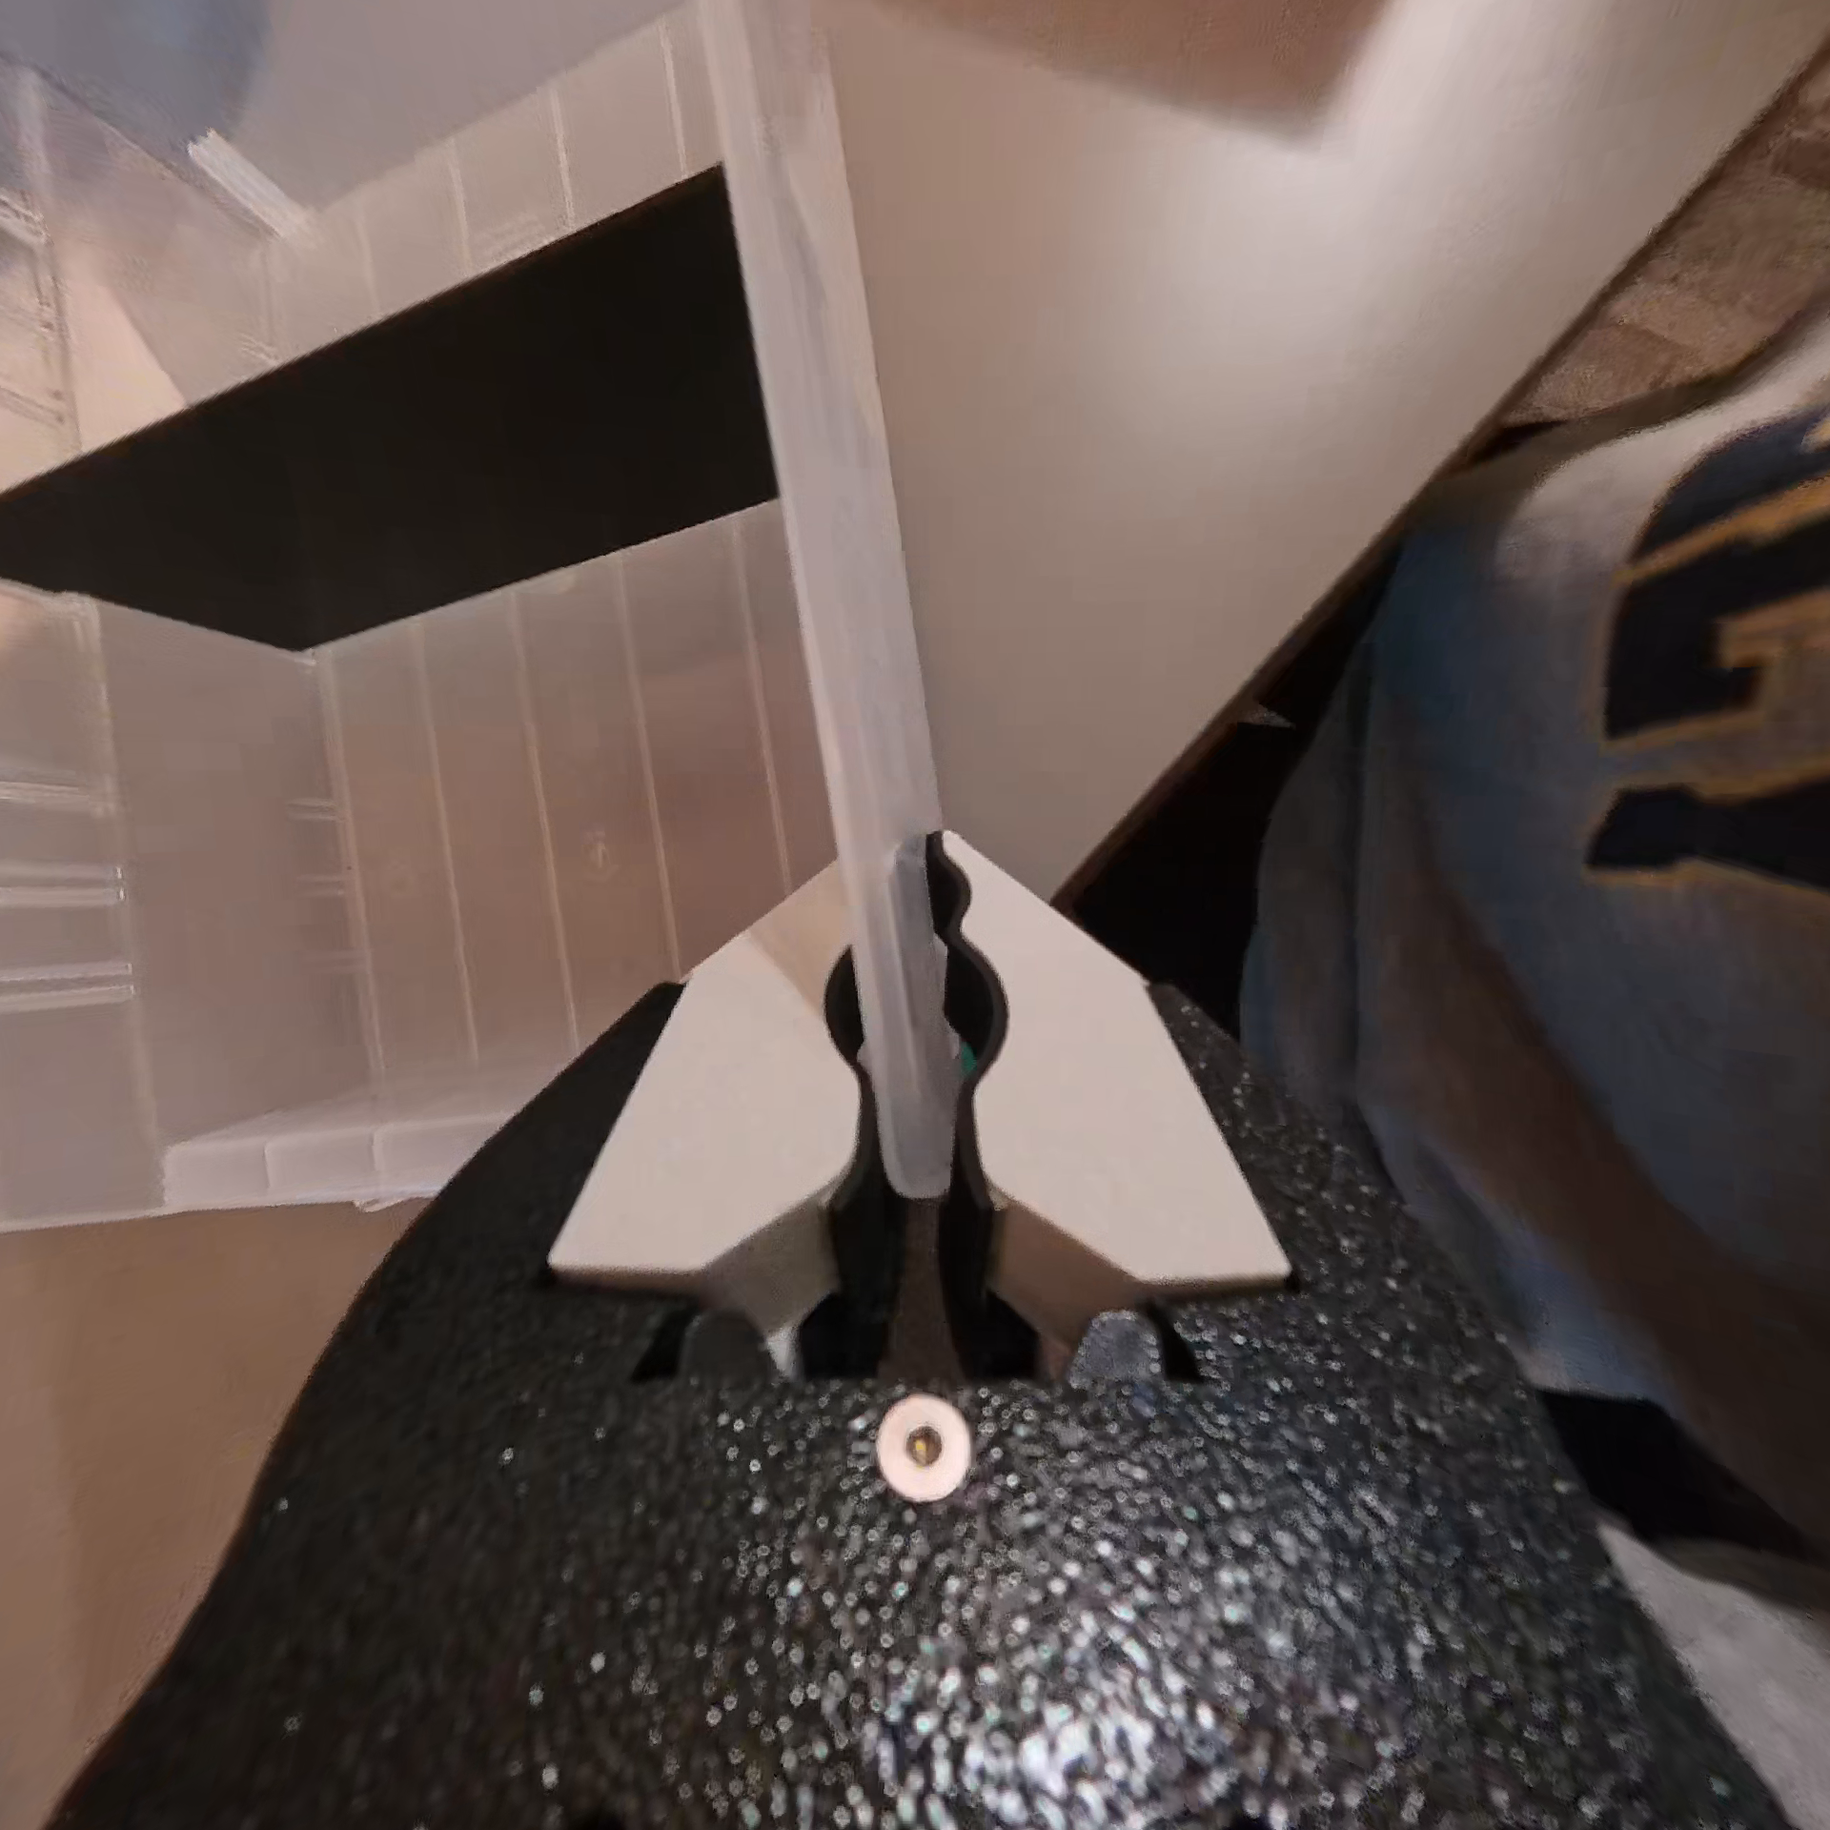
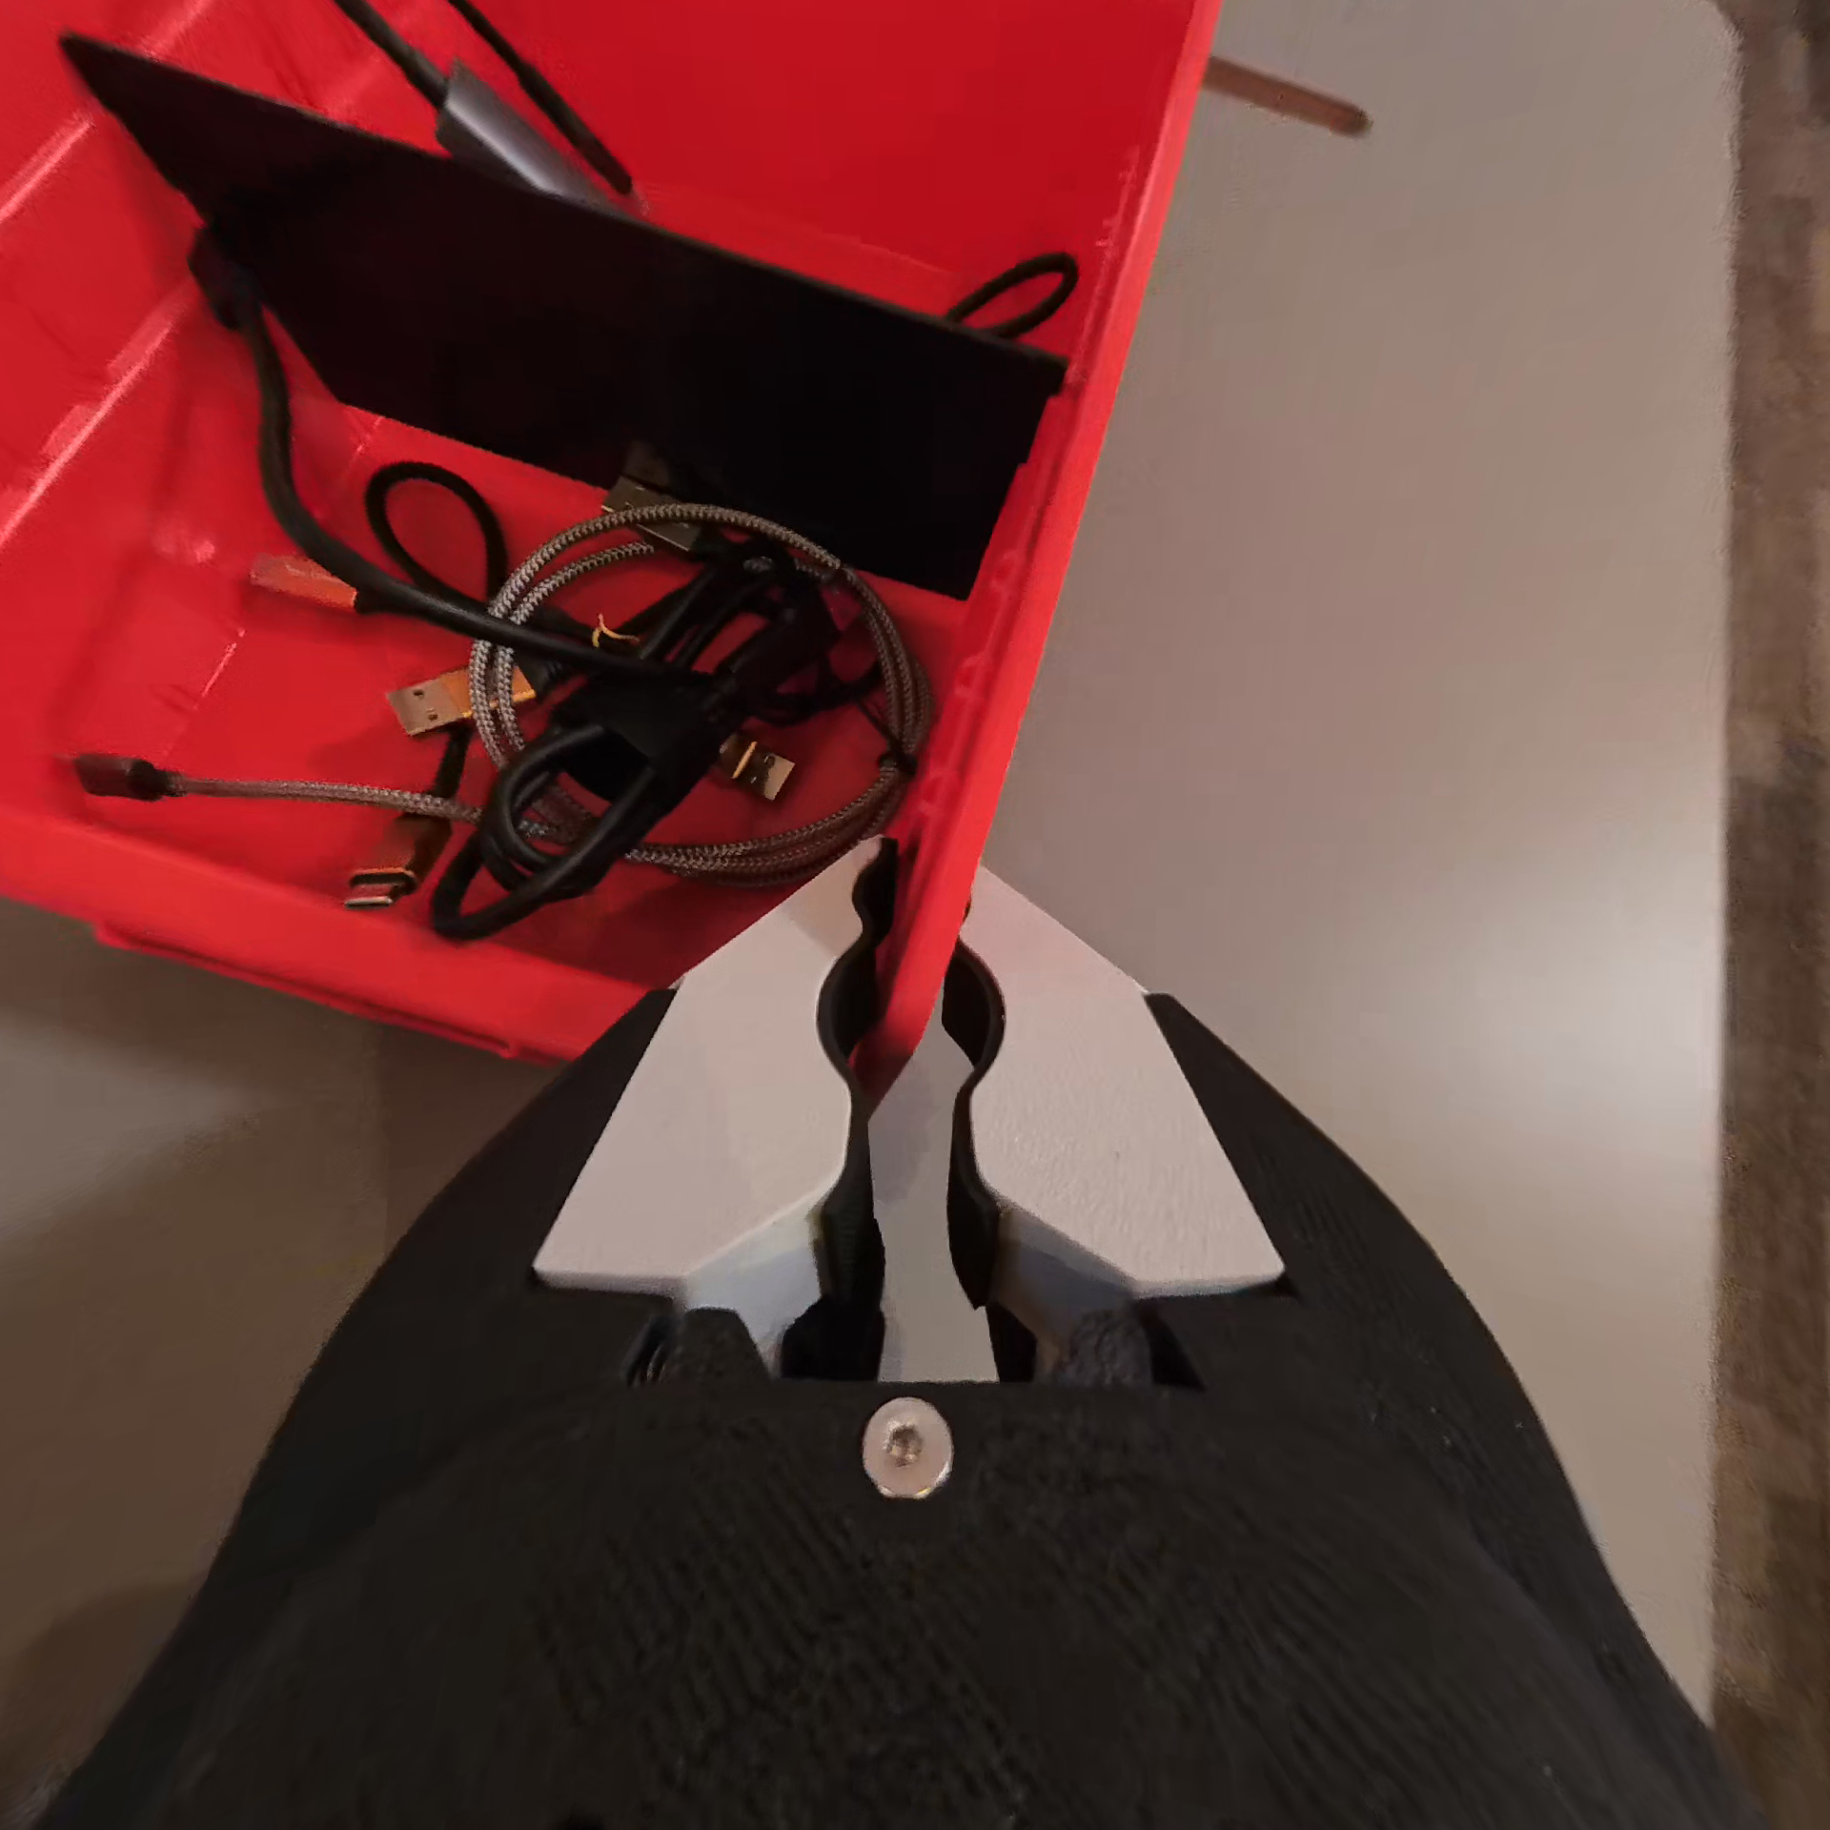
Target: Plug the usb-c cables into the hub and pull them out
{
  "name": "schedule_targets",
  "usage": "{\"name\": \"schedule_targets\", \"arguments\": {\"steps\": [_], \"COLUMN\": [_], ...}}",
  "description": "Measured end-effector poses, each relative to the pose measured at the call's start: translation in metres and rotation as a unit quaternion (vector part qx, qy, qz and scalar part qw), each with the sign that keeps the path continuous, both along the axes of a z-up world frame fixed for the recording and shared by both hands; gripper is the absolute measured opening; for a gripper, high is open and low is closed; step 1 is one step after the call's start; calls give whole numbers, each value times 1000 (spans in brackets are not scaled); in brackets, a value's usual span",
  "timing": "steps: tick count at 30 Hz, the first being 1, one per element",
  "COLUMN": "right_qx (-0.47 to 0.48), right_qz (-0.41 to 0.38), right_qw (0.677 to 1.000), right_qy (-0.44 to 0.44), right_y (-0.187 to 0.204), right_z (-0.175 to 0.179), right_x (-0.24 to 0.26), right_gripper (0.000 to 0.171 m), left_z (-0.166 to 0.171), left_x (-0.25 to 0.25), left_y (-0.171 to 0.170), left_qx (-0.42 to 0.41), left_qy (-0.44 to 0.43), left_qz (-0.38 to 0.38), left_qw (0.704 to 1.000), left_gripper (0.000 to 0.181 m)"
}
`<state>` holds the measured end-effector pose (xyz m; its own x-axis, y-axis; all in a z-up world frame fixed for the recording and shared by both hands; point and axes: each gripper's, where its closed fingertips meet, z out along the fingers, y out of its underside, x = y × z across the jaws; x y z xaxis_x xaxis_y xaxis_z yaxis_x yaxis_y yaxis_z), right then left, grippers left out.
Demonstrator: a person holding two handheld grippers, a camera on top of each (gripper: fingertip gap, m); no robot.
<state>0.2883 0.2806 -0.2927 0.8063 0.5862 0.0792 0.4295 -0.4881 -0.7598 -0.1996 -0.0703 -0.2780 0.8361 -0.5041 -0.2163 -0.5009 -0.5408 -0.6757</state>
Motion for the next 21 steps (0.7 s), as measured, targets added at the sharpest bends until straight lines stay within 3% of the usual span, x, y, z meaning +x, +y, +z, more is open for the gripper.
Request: {"name": "schedule_targets", "arguments": {"steps": [1, 10, 21], "right_qx": [0, 6, 30], "right_qz": [14, 94, 112], "right_qw": [1000, 995, 993], "right_qy": [5, 26, 30], "right_y": [7, 44, 21], "right_z": [0, 0, 0], "right_x": [-12, -143, -298], "right_gripper": [4, 4, 5], "left_z": [3, 18, 13], "left_x": [1, 13, 32], "left_y": [-8, -61, -132], "left_qx": [6, 17, -61], "left_qy": [7, 9, -8], "left_qz": [-14, -86, -113], "left_qw": [1000, 996, 992], "left_gripper": [2, 2, 2]}}
